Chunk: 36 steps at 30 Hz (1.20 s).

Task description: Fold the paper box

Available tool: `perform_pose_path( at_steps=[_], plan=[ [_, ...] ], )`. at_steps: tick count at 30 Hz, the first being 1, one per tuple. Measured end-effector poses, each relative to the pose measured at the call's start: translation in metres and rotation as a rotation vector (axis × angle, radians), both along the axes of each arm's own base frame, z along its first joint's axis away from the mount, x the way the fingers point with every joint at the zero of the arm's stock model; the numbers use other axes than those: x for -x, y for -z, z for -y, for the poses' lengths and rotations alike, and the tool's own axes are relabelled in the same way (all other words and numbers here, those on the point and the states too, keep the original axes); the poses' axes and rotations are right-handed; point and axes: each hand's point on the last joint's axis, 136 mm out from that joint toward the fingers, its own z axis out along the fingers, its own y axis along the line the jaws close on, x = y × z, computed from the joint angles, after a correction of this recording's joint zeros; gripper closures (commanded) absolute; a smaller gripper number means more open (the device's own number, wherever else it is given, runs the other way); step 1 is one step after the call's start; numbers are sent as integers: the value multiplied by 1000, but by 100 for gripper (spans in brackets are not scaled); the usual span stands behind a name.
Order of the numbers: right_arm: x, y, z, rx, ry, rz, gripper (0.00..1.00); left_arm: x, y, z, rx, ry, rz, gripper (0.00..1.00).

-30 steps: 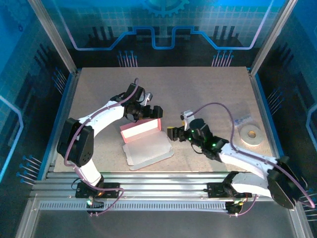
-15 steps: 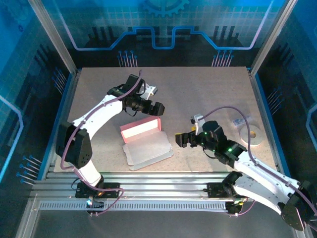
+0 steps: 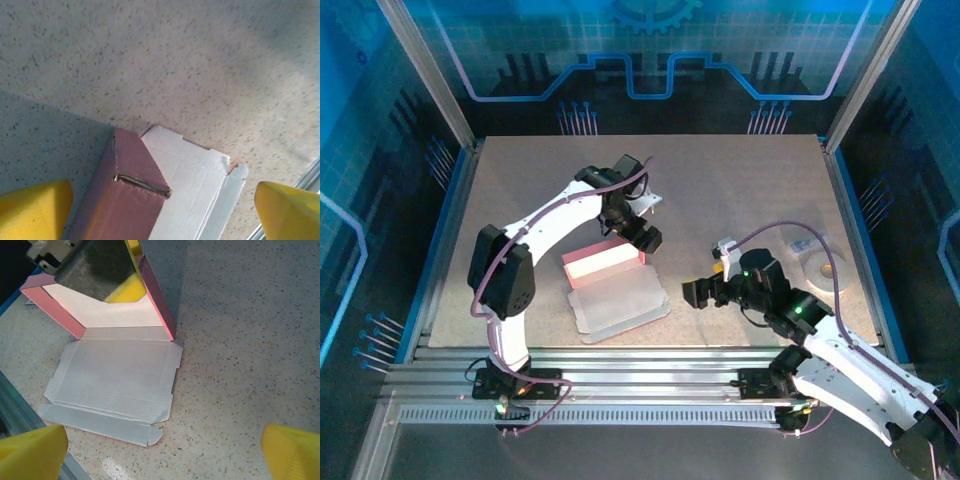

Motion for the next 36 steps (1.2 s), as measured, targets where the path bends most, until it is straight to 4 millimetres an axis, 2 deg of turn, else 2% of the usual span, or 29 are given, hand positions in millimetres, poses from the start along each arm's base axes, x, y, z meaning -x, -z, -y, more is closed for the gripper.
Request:
perform_pose_path(
  at_steps=[15,17,21,25,32,36],
  plan=[
    [-1,6,2,5,11,-19,0,-3,10,-7,-78,11,-5,44],
    [-2,6,3,4,16,-20,0,-4,11,-7,-79,10,-7,50],
    [-2,8,4,-1,24,-31,0,-4,11,-6,-79,11,-7,54],
    [-3,10,7,-6,61,-48,0,-4,11,-6,-79,10,-7,62],
    [-8,9,16,-31,139,-72,0,-4,10,-5,-50,-46,-39,64],
    [-7,5,19,-44,149,-65,0,-11,5,-7,18,-130,-76,63]
  ],
)
